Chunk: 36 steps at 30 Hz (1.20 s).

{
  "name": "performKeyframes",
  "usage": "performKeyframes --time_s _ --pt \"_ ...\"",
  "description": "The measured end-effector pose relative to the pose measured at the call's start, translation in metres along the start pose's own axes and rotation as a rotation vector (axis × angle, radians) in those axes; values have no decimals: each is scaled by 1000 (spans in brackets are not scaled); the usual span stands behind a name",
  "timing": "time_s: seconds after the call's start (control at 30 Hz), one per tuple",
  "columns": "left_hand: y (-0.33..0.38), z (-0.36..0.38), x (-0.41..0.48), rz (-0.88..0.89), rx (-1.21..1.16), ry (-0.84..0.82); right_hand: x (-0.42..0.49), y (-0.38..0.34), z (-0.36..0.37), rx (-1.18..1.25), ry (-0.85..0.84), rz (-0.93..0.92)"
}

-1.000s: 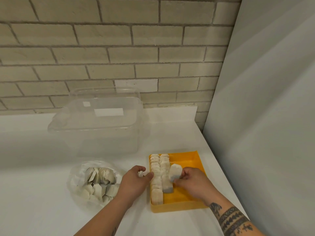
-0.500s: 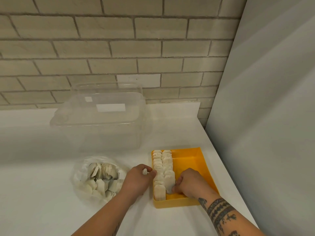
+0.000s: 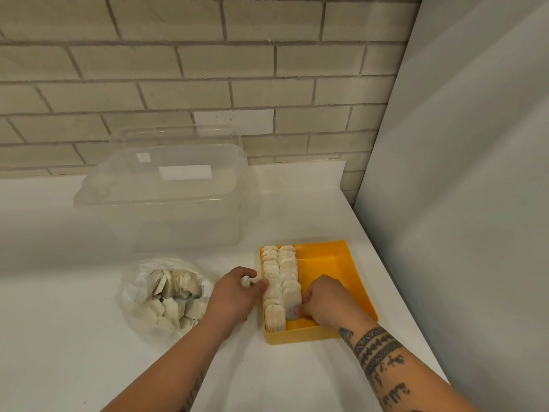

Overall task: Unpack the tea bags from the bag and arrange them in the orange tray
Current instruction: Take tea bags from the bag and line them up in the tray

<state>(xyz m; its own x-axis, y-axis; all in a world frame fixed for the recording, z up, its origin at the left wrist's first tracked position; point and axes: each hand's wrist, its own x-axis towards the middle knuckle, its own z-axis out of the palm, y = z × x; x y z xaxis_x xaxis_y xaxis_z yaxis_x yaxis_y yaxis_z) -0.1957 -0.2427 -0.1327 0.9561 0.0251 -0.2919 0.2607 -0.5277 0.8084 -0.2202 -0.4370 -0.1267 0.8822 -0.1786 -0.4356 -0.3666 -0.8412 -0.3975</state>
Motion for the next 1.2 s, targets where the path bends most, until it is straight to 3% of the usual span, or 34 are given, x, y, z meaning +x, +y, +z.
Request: performKeyframes --time_s 0.13,0.27,0.4,0.67,0.77,0.9,1.03,1.2 --pt "13 -6 -9 18 -275 -12 -11 2 -13 80 139 -86" --pt "36 -11 -24 -43 -660 -267 -34 -22 -27 439 203 -377" --pt "52 -9 -36 -61 -627 -398 -46 -40 -30 511 77 -531" --pt "50 -7 -36 -30 -578 -514 -44 -34 -25 625 165 -495" --pt "45 -9 -35 115 -466 -437 -37 -28 -29 657 288 -377" --pt "41 -9 -35 309 -328 -222 -36 -20 -32 594 308 -347" --pt "43 -3 -28 314 -311 -55 -37 -16 -32 663 219 -425" --pt "41 1 -24 289 -358 -60 -31 -9 -33 640 126 -428"
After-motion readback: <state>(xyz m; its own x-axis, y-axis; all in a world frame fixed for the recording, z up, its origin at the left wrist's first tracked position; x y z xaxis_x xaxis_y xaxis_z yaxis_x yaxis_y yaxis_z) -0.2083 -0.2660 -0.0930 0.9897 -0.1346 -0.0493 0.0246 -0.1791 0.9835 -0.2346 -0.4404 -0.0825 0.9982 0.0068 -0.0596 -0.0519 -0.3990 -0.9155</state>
